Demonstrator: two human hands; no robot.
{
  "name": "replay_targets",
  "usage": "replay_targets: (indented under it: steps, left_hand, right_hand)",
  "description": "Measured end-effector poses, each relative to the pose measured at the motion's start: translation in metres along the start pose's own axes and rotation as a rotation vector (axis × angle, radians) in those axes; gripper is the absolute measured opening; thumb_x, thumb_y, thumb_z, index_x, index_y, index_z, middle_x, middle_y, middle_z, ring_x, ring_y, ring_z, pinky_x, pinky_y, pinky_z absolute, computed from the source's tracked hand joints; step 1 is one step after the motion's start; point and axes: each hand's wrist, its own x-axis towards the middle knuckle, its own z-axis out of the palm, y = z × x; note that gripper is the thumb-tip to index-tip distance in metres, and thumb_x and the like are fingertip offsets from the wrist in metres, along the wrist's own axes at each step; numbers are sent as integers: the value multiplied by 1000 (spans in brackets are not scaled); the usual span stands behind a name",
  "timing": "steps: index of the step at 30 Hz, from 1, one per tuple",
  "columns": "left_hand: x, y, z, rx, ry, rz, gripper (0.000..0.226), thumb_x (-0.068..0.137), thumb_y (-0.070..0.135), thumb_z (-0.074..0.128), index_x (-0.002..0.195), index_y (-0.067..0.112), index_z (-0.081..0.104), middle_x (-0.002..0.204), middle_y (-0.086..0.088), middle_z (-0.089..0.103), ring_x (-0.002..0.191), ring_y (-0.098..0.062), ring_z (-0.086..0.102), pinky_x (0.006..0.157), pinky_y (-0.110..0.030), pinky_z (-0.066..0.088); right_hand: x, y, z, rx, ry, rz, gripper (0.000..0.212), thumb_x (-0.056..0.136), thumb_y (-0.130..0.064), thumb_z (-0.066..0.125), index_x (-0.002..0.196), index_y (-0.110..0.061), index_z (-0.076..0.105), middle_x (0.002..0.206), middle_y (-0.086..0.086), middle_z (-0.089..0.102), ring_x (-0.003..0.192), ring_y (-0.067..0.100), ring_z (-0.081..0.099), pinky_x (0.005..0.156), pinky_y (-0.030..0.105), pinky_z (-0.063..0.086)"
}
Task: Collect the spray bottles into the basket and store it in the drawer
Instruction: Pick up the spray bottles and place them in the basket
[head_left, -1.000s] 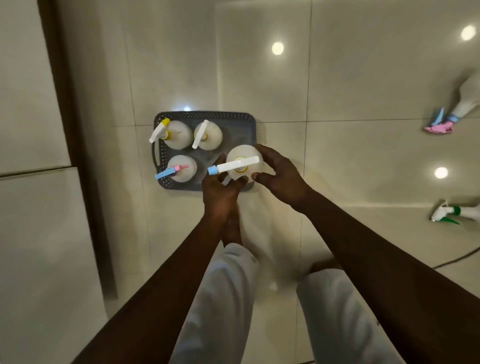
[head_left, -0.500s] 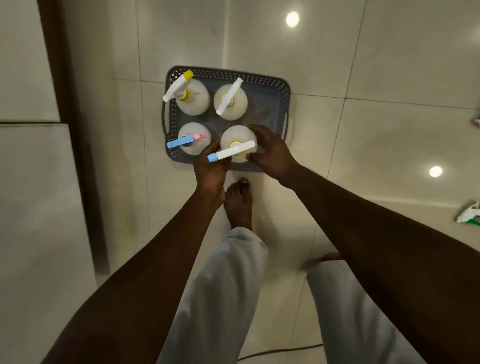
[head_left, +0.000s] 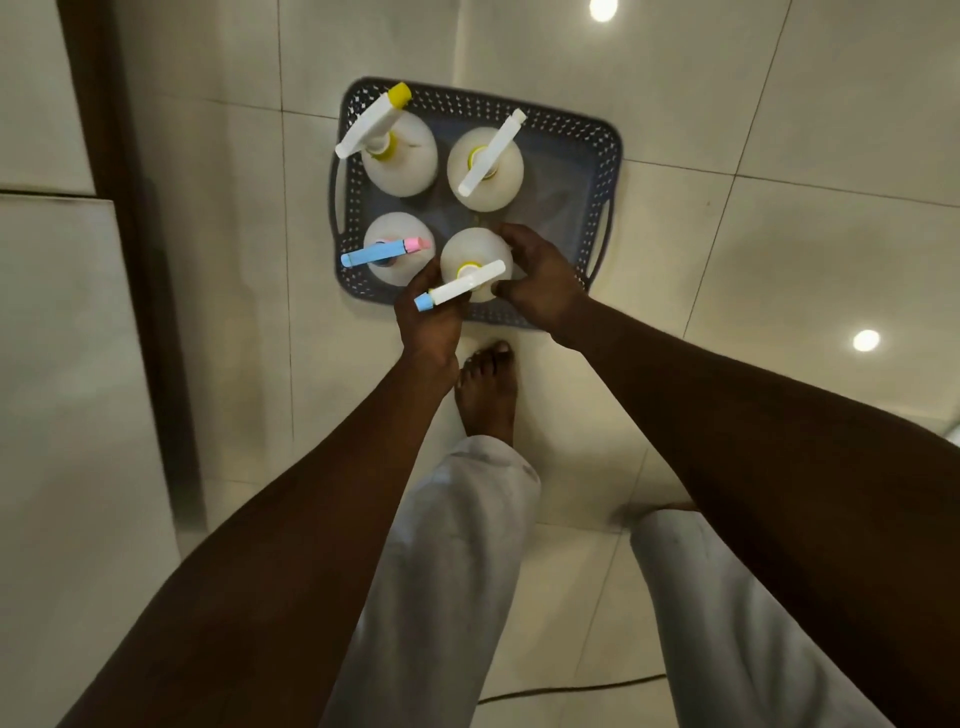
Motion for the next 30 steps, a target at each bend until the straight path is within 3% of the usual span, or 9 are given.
replay_targets:
  steps: [2, 5, 8, 16, 21, 23, 25, 27, 30]
  left_hand:
    - [2, -5, 1, 33, 4, 15, 43, 89, 0, 75, 129, -10, 62, 129, -34, 64, 120, -46, 64, 97, -45, 58]
    - [-4, -16, 10, 152, -32, -10, 47, 96, 8, 71, 141, 3, 59, 137, -20, 65, 127, -32, 63, 101, -31, 56]
    - [4, -13, 10, 71, -4, 2, 45, 92, 6, 74, 136, 0, 62, 133, -22, 67, 117, -28, 66, 82, -20, 59]
    - [-7, 10, 15, -115, 6, -32, 21, 69, 17, 73, 89, 14, 66, 88, -8, 64, 92, -23, 61, 89, -37, 51]
    - [-29, 8, 13, -92, 122, -95, 9, 99, 7, 57, 101, 12, 64, 91, -7, 62, 94, -24, 59, 94, -43, 52]
    - [-51, 4, 16, 49, 152, -107, 17, 102, 8, 52, 103, 16, 66, 97, -7, 65, 90, -21, 62, 96, -44, 55]
    - [-73, 2, 20, 89, 158, -125, 21, 99, 2, 52, 108, 11, 69, 97, -8, 67, 83, -17, 66, 82, -35, 63]
    - [-102, 4, 34, 7, 126, -186, 21, 95, -4, 56, 103, 8, 71, 84, -5, 69, 63, -9, 69, 55, -20, 58]
    - [-148, 11, 67, 15, -20, -201, 15, 92, 3, 64, 99, 13, 74, 87, -3, 76, 78, -15, 71, 63, -23, 59]
  right_hand:
    - [4, 2, 2, -6, -8, 4, 78, 80, 11, 74, 150, -9, 47, 152, 14, 52, 140, 31, 50, 119, 45, 42]
    - [9, 4, 3, -2, -13, 8, 77, 81, 12, 72, 150, -10, 47, 152, 13, 52, 140, 30, 50, 119, 43, 42]
    - [13, 7, 3, 7, -11, 11, 77, 81, 13, 71, 151, -11, 47, 153, 13, 52, 140, 30, 49, 119, 44, 41]
    - [10, 2, 3, 53, -59, 50, 84, 85, 14, 67, 158, -17, 40, 159, 12, 45, 144, 29, 45, 119, 41, 42]
    - [-14, -4, -15, 93, -10, 48, 83, 88, 4, 73, 160, -14, 35, 160, 10, 43, 141, 24, 46, 105, 19, 47]
    - [-36, -3, -33, 143, 12, 41, 79, 89, 4, 70, 158, -14, 37, 160, 10, 42, 142, 25, 45, 106, 26, 51]
    - [-61, 1, -51, 149, 19, 22, 74, 91, 1, 69, 157, -15, 40, 160, 8, 42, 145, 29, 44, 114, 42, 47]
    - [-89, 7, -73, 146, 38, -7, 69, 92, -4, 71, 155, -16, 44, 160, 6, 44, 144, 28, 46, 114, 41, 46]
    - [-133, 13, -108, 170, 95, -49, 64, 94, -9, 72, 153, -17, 48, 159, 3, 46, 142, 27, 49, 113, 37, 47]
